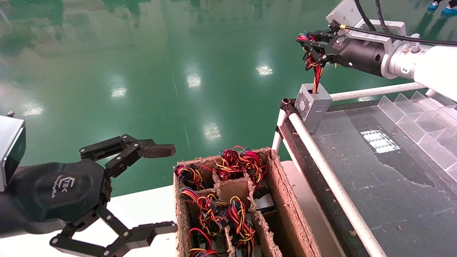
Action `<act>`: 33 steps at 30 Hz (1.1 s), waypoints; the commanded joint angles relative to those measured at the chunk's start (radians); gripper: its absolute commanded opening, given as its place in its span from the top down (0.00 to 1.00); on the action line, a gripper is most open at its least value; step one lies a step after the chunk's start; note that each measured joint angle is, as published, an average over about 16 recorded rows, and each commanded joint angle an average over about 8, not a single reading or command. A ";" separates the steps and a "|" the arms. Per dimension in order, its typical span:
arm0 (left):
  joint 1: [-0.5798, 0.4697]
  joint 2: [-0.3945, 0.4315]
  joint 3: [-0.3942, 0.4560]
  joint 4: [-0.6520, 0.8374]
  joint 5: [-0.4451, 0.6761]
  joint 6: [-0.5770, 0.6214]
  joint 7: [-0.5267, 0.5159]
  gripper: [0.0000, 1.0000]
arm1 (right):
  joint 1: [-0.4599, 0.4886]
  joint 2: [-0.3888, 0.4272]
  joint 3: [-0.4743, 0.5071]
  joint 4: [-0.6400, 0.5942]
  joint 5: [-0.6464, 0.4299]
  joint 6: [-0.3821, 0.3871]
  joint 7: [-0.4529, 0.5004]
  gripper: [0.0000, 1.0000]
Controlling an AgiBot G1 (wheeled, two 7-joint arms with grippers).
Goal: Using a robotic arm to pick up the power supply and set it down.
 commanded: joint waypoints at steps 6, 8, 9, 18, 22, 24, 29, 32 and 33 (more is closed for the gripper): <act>0.000 0.000 0.000 0.000 0.000 0.000 0.000 0.00 | 0.003 0.008 0.000 0.000 0.000 -0.010 0.004 0.00; 0.000 0.000 0.000 0.000 0.000 0.000 0.000 0.00 | 0.003 0.010 0.002 0.000 0.002 -0.012 0.005 0.00; 0.000 0.000 0.000 0.000 0.000 0.000 0.000 0.00 | 0.003 0.012 0.003 0.000 0.004 -0.013 0.006 0.00; 0.000 0.000 0.000 0.000 0.000 0.000 0.000 0.00 | -0.021 0.040 0.025 0.037 0.032 -0.037 0.014 0.00; 0.000 0.000 0.000 0.001 0.000 0.000 0.000 0.00 | -0.064 0.070 0.043 0.105 0.054 -0.071 0.049 0.00; 0.000 0.000 0.000 0.001 0.000 0.000 0.000 0.00 | -0.091 0.088 0.053 0.147 0.066 -0.091 0.072 0.00; 0.000 0.000 0.000 0.001 -0.001 0.000 0.000 0.00 | -0.160 0.133 0.079 0.253 0.098 -0.142 0.129 0.00; 0.000 0.000 0.000 0.001 -0.001 0.000 0.000 0.00 | -0.200 0.161 0.095 0.317 0.117 -0.172 0.164 0.00; 0.000 0.000 0.000 0.001 -0.001 0.000 0.000 0.00 | -0.214 0.170 0.100 0.339 0.123 -0.183 0.176 0.00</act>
